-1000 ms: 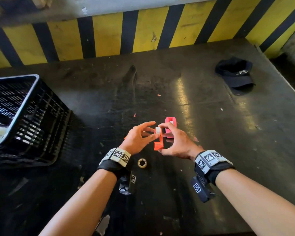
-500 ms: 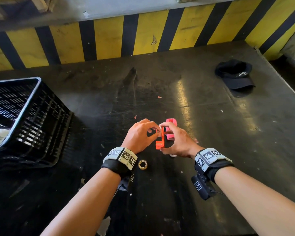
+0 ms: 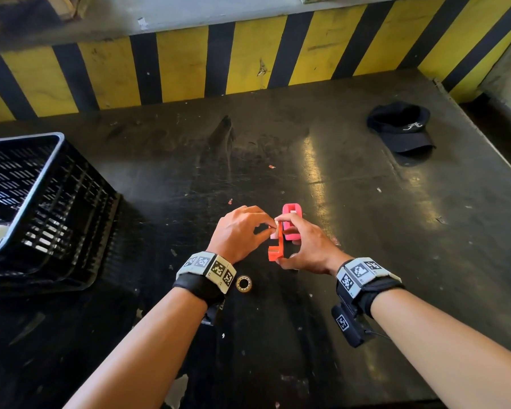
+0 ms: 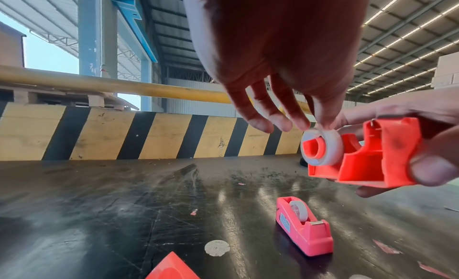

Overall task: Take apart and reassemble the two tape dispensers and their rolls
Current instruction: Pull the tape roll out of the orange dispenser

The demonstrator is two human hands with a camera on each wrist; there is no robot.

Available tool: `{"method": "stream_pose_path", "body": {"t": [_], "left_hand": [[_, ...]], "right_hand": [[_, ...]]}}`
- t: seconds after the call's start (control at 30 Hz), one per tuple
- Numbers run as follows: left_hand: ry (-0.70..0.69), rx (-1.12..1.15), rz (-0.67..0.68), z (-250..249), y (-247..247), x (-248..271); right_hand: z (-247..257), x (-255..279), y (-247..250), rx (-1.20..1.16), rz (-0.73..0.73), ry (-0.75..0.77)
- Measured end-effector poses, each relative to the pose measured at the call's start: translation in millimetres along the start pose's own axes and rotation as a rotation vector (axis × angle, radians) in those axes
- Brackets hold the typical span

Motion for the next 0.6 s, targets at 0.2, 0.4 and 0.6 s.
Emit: {"method": "stream_pose_path", "body": {"t": [0.2, 0.4, 0.6], "left_hand": [[0.029, 0.026, 0.090, -2.9, -8.3, 2.3], [0.023, 0.032, 0.135, -11.6, -6.7, 15.0], [-0.024, 0.016, 0.116, -20.8, -5.5, 29.0]], "right_hand": [[-3.7, 0.7, -0.6, 0.052, 0.017, -0.002], [-10.3, -0.6, 2.7, 0.093, 0.036, -0.044], [-13.2, -2.8, 0.9, 0.059, 0.052, -0.083]]}}
Point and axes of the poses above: each hand's wrist, its own x-axis away from the middle knuckle, its own y-axis out of the back of the hand, z = x × y, the point moved 9 cm from there along -x, towards the middle knuckle, and after that the axes turned 10 degrees about -z, right-handed, at the moved point
